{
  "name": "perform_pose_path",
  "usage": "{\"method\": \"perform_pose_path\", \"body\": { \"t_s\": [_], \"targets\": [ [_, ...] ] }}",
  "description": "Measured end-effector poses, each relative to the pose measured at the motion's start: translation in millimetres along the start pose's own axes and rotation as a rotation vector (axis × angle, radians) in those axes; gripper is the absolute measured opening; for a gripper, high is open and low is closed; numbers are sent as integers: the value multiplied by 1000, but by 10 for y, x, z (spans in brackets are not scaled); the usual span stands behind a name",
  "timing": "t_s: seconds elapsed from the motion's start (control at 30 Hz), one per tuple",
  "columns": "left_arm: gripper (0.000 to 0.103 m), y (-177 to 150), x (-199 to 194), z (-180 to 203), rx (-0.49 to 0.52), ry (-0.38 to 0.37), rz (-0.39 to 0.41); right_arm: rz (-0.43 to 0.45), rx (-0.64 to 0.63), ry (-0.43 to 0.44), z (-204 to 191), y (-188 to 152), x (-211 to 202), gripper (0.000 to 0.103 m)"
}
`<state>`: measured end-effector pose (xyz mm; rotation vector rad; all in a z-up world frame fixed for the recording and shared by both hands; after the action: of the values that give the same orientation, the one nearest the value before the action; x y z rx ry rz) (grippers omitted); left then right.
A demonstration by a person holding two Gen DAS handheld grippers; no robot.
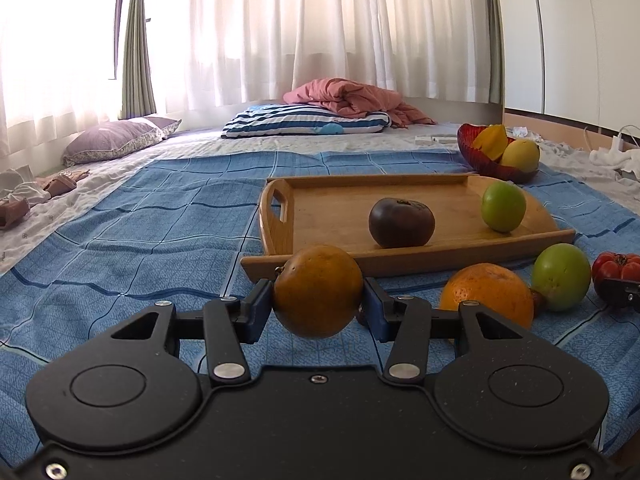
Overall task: Organize fruits
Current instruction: 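Close the left tool on the orange while the right tool closes on the red tomato, then lift the orange and red tomato and carry both over the wooden tray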
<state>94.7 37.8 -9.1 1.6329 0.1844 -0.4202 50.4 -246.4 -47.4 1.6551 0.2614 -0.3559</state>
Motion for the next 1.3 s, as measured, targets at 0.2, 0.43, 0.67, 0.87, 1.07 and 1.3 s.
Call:
{"method": "perform_pose_path", "body": {
  "t_s": [0.2, 0.43, 0.67, 0.87, 1.07, 1.3],
  "targets": [
    [46, 197, 73, 11, 0, -4, 3, 35, 9, 12, -20, 173, -22, 65],
    [46, 523, 228, 41, -10, -23, 9, 63, 37, 47, -42, 554, 87, 65],
    [46, 839, 518, 6, -58, -39, -23, 66, 57, 60, -53, 986, 328, 65],
    [46, 1138, 776, 77, -94, -89, -50, 20, 92, 82, -39, 1271, 670, 65],
    [46, 1312, 1062, 327, -110, -161, -68, -43, 214, 131, 38, 1432, 1116, 65],
    [46, 1277, 1437, 572, -112, -184, -126, -106, 178, 105, -30, 1435, 1504, 65]
  ]
}}
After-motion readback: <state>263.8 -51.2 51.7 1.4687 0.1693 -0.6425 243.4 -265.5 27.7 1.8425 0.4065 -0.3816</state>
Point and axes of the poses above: each gripper's, at about its wrist camera, not at the fingertips, and x roughly the way its jaws point, z to its right, y to its top, the point moved 8 cm from there along x, roughly the way its jaws point, and after that the axes turned 2 degrees about z, right-handed, at the moved point
